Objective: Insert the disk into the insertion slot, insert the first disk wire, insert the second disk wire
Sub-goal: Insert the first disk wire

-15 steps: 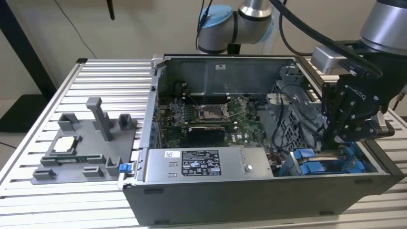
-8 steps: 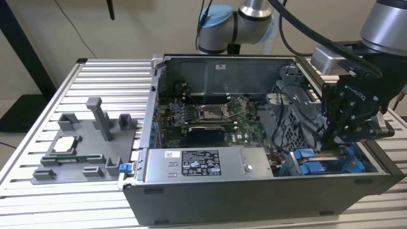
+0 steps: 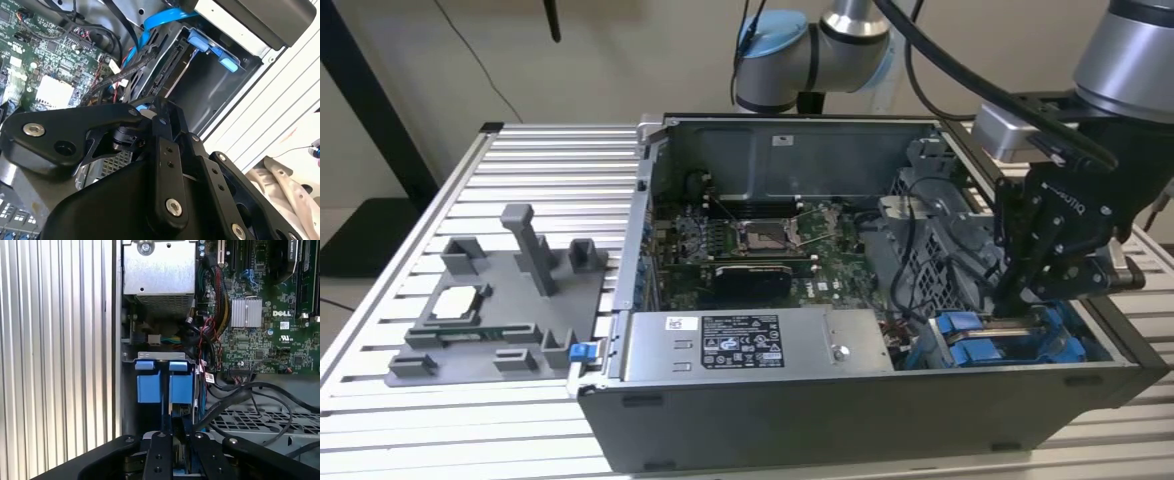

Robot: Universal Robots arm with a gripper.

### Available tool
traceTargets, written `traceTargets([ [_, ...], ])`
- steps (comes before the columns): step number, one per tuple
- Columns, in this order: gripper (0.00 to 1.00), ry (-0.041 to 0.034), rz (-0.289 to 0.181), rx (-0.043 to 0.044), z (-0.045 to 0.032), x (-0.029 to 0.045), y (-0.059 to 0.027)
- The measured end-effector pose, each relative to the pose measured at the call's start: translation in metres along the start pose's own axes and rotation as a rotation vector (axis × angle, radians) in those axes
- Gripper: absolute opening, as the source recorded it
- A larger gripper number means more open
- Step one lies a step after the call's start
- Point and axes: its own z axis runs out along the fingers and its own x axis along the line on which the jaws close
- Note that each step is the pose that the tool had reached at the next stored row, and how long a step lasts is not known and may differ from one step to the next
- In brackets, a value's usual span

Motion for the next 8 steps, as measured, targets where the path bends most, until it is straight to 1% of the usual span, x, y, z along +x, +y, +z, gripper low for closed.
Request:
traceTargets([
  [4, 0.0, -0.0032, 0.0, -0.0001, 0.0016, -0.0002, -0.0061],
  [8, 0.0, -0.0034, 0.0, -0.0001, 0.0029, -0.0004, -0.0139],
])
